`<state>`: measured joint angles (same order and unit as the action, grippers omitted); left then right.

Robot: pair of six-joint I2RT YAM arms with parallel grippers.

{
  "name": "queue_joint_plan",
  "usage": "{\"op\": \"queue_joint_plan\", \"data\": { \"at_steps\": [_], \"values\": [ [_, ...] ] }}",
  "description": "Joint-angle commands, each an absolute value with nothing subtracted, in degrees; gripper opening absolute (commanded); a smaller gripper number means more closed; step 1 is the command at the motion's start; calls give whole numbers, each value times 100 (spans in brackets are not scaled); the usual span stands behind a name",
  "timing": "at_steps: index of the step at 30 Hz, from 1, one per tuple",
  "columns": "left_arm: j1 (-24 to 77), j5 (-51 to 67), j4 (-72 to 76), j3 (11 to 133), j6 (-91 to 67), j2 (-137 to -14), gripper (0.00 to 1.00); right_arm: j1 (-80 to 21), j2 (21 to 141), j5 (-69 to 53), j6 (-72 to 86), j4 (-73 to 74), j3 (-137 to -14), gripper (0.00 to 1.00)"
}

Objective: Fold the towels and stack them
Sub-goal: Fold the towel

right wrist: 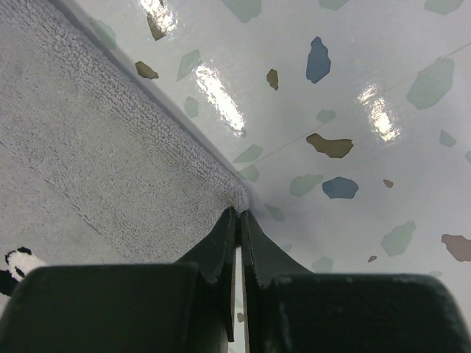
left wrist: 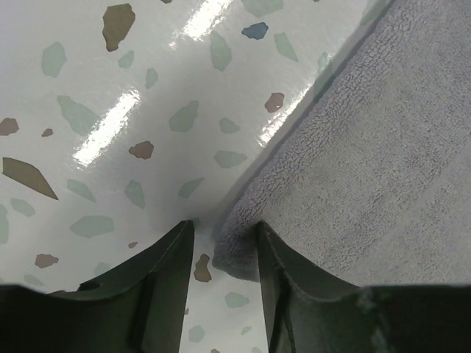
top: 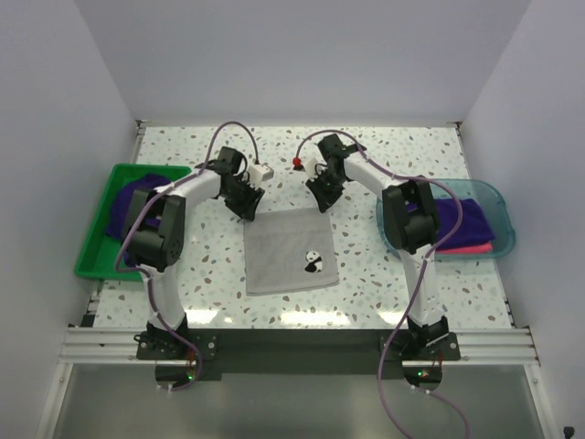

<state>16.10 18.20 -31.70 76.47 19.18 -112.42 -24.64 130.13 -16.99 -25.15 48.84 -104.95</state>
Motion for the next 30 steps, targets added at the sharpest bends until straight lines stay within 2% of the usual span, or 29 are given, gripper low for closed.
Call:
{"op": "queue_joint_plan", "data": {
  "at_steps": [1,6,14,17,20,21,30],
  "values": [
    [1591,1679,-3287,7656,1934,-11390,43,-2505,13078,-1450,-2610,5010,-10275,1],
    [1600,1556,-3524,7611,1890,-11636,39,-2531,12990,-1468,-2523,4887,-10204,0],
    [1591,1511,-3753,7506,2021,-11751,37,-2531,12938,-1187,-2558,4992,-10283,0],
    [1591,1696,-3876,7567,2109,-11786,26,-2531,12929,-1143,-2558,5018,-10362,0],
    [1591,1661,-4016,7716,2197,-11891,5,-2531,12885,-1029,-2531,5001,-10511,0],
    [1591,1626,-4043,7760,2232,-11909,1,-2531,12867,-985,-2523,4975,-10529,0],
    [1608,1354,-4017,8604,2294,-11857,0,-2531,12455,-395,-2216,4368,-10784,0]
  ]
}}
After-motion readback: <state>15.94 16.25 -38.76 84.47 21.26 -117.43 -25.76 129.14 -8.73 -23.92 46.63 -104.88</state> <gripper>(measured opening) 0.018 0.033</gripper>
